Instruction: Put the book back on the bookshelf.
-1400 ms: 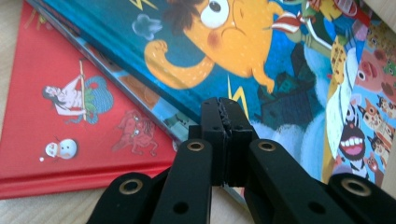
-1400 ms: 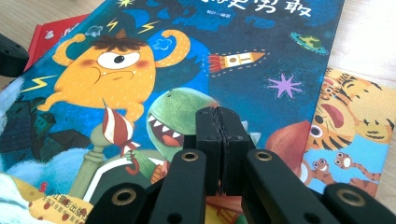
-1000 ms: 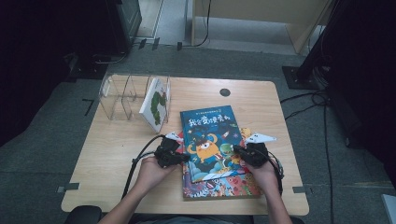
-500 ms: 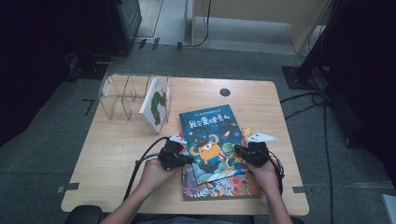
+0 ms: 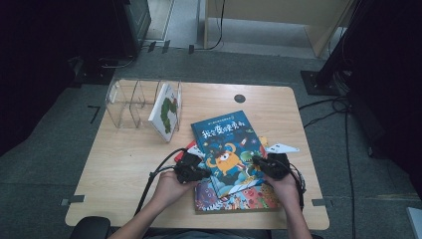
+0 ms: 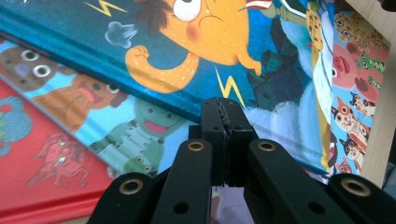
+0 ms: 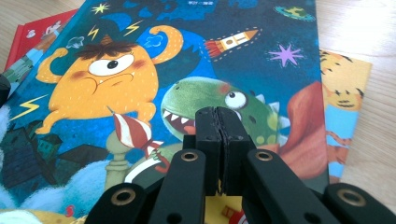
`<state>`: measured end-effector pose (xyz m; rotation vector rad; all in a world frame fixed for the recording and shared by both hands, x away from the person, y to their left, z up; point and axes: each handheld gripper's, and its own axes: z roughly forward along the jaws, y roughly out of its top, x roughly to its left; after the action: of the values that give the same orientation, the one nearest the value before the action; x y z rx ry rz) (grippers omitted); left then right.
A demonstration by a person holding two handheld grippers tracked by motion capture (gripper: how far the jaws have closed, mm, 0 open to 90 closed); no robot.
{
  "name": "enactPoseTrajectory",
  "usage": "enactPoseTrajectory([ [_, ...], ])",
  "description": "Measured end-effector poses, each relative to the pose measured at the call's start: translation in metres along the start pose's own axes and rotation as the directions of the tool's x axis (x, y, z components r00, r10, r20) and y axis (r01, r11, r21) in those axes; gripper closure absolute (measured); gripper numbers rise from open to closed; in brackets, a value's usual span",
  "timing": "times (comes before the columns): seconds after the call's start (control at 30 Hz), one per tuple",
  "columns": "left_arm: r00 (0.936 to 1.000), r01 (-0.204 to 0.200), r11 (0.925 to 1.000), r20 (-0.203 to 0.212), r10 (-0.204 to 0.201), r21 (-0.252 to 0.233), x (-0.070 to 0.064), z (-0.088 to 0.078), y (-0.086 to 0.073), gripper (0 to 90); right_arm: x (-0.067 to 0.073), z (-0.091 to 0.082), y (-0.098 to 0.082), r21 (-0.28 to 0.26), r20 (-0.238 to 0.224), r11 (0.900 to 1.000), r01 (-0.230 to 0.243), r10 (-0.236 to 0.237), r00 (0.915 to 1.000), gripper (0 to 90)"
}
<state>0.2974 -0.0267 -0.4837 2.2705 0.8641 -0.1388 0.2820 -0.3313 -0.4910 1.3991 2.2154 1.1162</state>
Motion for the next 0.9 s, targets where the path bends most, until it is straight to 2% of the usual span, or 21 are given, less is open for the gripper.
enactPoseTrajectory([
  [0.5, 0.9996, -0.022, 0.9998, 0.02, 0.022, -0.001, -0.013, 0.013, 0.007, 90.0, -0.006, -0.017, -0.014, -0.001, 0.05, 0.999, -0.046, 0.046, 0.9977, 88.7],
  [0.9, 0.9986, -0.035, 0.9994, 0.04, 0.035, -0.007, -0.02, 0.022, 0.013, 90.0, -0.01, -0.035, -0.029, -0.006, 0.097, 0.998, -0.061, 0.061, 0.9934, 88.6],
])
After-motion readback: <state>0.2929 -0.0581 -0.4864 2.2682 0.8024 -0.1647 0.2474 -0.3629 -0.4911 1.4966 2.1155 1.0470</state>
